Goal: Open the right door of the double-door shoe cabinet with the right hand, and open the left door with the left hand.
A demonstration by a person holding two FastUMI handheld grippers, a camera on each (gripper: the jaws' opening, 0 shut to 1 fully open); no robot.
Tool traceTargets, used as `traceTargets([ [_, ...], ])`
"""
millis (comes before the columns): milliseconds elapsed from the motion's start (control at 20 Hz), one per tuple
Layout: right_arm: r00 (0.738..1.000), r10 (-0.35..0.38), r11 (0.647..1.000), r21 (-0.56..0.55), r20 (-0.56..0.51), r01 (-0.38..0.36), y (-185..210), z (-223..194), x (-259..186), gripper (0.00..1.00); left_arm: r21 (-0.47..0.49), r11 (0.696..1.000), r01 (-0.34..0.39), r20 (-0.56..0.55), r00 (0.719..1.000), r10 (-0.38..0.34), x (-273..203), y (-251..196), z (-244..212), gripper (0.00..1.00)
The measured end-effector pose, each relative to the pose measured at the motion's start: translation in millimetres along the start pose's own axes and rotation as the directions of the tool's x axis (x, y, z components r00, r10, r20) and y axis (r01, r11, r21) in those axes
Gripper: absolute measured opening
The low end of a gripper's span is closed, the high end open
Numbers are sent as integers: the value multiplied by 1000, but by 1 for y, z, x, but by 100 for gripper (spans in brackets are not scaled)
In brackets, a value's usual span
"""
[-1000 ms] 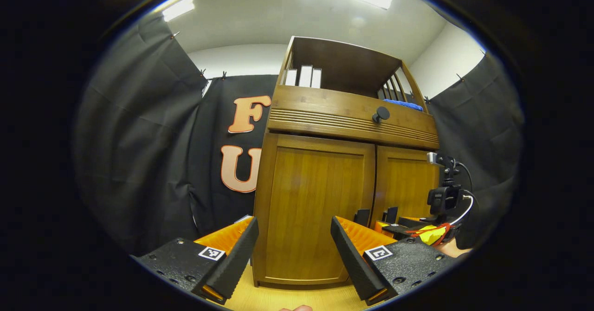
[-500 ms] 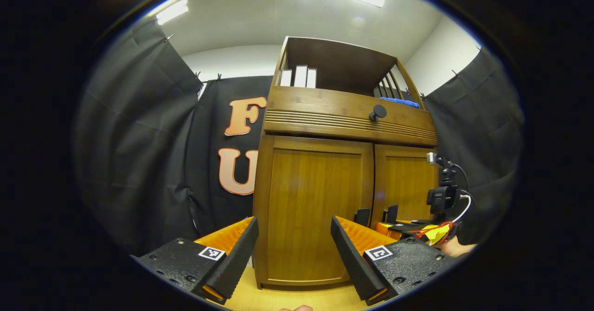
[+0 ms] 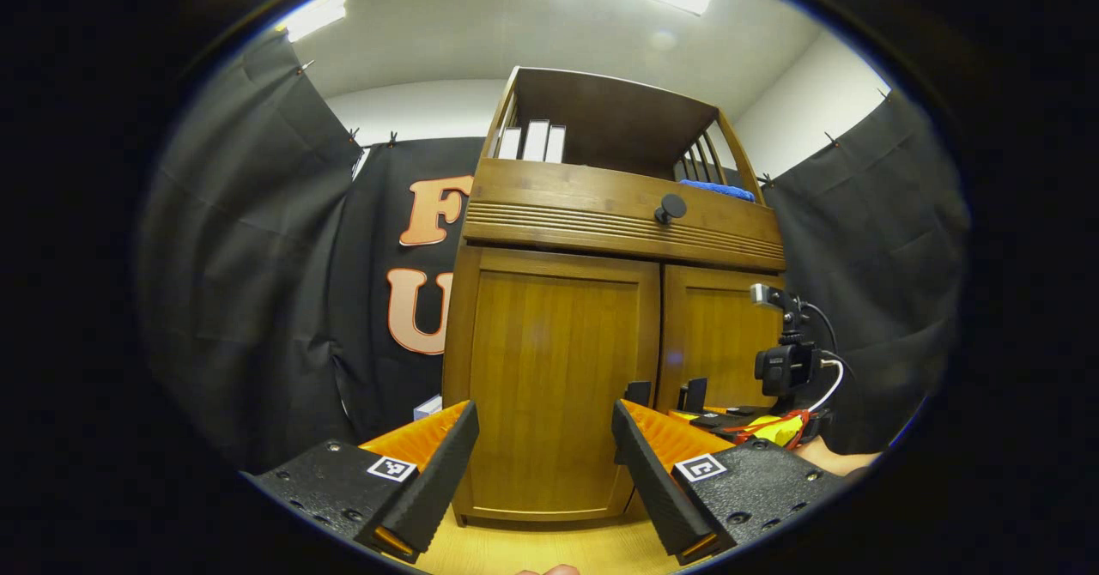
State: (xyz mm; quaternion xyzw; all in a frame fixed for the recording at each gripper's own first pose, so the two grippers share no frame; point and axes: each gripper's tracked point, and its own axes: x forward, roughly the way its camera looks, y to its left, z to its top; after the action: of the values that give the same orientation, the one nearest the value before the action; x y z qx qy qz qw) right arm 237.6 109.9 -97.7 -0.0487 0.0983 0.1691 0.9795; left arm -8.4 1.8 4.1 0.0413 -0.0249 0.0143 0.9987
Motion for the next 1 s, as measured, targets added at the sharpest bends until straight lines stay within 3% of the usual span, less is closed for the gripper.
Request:
traceTargets([
  [50,1000,8,1000,5,-10,-8,1,0,-6,36,3,1000,5,1,1000,-5,-3,-2,1,92],
  [100,1000,16,1000,4,-14,-16,2,0,-13,27,7,1000,8,5,1000,-8,-6,-3,3,94],
  [150,1000,22,1000,4,-15,-22,2,-1,-23,31,11,1000,8,12,1000,-8,-9,-3,6,94],
  [400,999,42,999,3,-13,-42,-6,-7,-73,31,3,1000,14,32,999,-14,-11,-3,11,94],
  [450,999,44,999,0,-14,-44,-8,-7,-79,36,-3,1000,20,28,999,-19,-11,-5,9,94],
  [500,999,44,999,-3,-18,-44,-10,-7,-86,27,-8,1000,25,20,999,-25,-10,-7,7,94],
  [600,999,36,999,-4,-18,-36,-14,-8,-99,27,-18,999,39,0,999,-39,-10,-13,0,94],
  [650,999,29,1000,-3,-14,-29,-17,-8,-104,31,-23,999,48,-4,999,-48,-10,-16,-1,94],
  [700,1000,22,1000,-1,-12,-22,-18,-8,-109,27,-26,998,53,-5,999,-53,-9,-17,-2,94],
  [950,999,-32,999,-5,5,32,-31,-8,-134,27,-30,997,68,-21,997,-69,-6,-22,-10,94],
  [1000,999,-40,999,-4,7,40,-34,-8,-139,31,-31,997,67,-21,997,-68,-6,-21,-11,94],
])
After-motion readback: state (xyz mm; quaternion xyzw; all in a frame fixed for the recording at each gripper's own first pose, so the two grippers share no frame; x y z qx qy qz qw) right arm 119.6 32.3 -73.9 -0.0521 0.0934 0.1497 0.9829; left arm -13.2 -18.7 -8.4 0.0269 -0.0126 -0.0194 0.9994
